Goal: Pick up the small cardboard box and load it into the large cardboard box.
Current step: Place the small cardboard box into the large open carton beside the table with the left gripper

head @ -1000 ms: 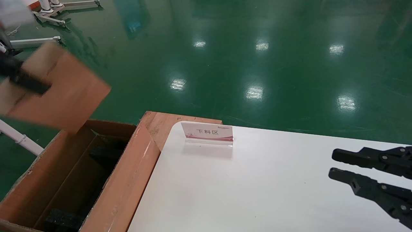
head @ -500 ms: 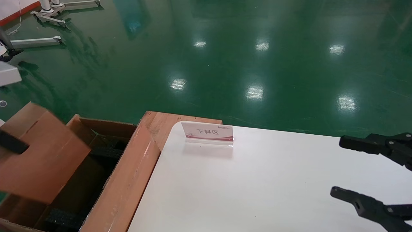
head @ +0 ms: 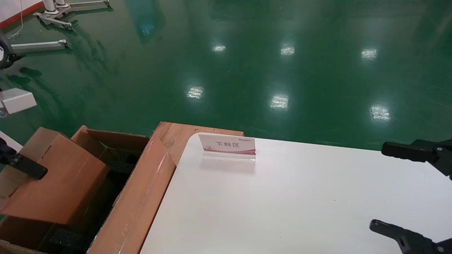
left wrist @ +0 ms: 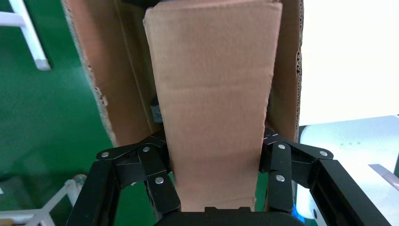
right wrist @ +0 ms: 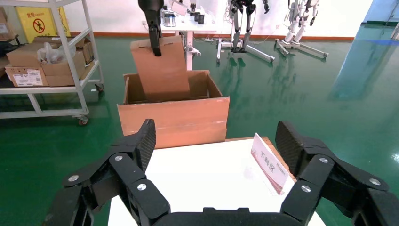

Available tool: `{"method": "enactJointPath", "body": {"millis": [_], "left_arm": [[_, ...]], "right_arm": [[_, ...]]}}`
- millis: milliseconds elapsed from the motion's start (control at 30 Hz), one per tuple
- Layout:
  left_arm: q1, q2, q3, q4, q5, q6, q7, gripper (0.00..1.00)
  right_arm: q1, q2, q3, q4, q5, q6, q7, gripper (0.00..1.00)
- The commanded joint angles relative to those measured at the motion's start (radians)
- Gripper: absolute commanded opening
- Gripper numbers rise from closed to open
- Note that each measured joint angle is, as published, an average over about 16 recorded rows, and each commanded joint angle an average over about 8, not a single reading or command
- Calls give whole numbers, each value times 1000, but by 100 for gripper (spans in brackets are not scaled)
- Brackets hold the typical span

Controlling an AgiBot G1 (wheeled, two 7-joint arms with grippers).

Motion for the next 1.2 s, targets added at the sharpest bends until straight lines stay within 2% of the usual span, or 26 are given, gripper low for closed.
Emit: {"method": "enactJointPath", "body": {"millis": [33, 633, 1200], "left_arm": [[10, -8, -1, 3, -4, -7, 2, 0], [140, -31, -17, -9, -21, -115, 4, 0], [304, 9, -31, 139, -49, -183, 97, 0]], "right_arm": [[0, 0, 0, 0, 0, 0, 0, 100], [0, 0, -1, 0, 1, 1, -1, 100], [0, 1, -2, 0, 2, 1, -1, 100]]}}
